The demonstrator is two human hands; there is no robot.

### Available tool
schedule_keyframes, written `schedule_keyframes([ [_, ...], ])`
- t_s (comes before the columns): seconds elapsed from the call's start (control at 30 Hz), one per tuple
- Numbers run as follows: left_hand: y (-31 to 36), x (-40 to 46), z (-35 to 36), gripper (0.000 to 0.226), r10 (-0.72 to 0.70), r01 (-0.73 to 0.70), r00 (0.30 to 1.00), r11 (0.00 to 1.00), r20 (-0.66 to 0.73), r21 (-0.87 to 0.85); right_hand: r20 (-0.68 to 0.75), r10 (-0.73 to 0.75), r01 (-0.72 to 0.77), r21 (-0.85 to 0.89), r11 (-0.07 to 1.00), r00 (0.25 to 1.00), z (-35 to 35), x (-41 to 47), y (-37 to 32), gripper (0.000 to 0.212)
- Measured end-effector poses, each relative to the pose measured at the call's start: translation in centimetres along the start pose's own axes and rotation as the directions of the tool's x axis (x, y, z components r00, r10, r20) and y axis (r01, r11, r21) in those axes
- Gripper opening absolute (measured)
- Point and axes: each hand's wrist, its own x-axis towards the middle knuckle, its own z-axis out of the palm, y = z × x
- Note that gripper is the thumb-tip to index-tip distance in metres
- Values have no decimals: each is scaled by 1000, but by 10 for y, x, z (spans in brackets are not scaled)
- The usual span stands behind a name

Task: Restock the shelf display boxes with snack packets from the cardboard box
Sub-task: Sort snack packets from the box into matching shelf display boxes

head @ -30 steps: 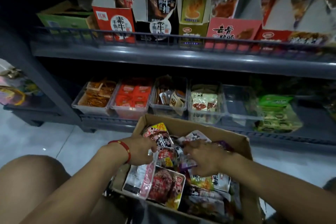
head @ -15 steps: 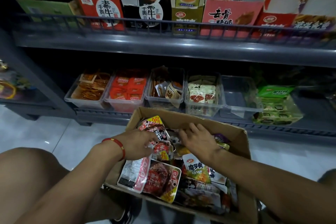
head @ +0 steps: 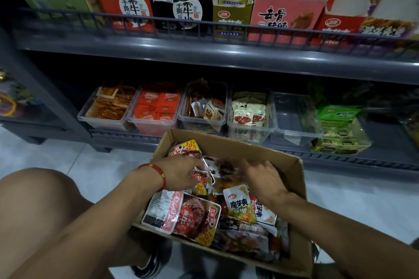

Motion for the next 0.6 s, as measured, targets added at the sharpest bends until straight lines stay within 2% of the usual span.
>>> schedule_keyframes([
  [0.07,3,4,1,68,-11,1,995,996,-102,-93,0,84,-81,291,953,996,-26,2,1,32],
  [0.13,8,7,0,97,-39,-22,977,960,-208,-280,46,132,-135,557,820,990,-53,0,2,24],
  [0.17,13,6,-1,110,-56,-39,974,915,-222,-402,104,137,-171,686,707,985,-66,-4,3,22],
  [0.2,19,4,-3,114,-58,-60,976,857,-211,-512,180,120,-216,811,543,976,-77,-10,3,21],
  [0.23,25,1,-4,111,-50,-79,980,792,-193,-606,254,79,-265,894,360,964,-86,-16,3,22],
  [0.27,30,0,-5,99,-41,-106,981,711,-192,-695,299,36,-299,927,225,954,-93,-22,3,23],
  [0.3,33,0,-7,80,-38,-139,978,616,-206,-776,313,16,-311,938,155,950,-99,-26,4,25],
  [0.37,38,-1,-11,51,-56,-203,966,448,-254,-871,299,44,-302,951,74,953,-106,-31,6,27],
  [0.43,41,-1,-14,44,-95,-253,949,340,-301,-906,266,123,-265,964,-26,956,-109,-32,9,27],
  [0.5,44,-1,-15,42,-142,-311,920,304,-366,-901,225,204,-215,974,-72,953,-111,-33,10,26],
  [0.6,46,1,-16,41,-203,-360,885,274,-419,-892,152,338,-151,988,-30,929,-106,-30,13,24],
])
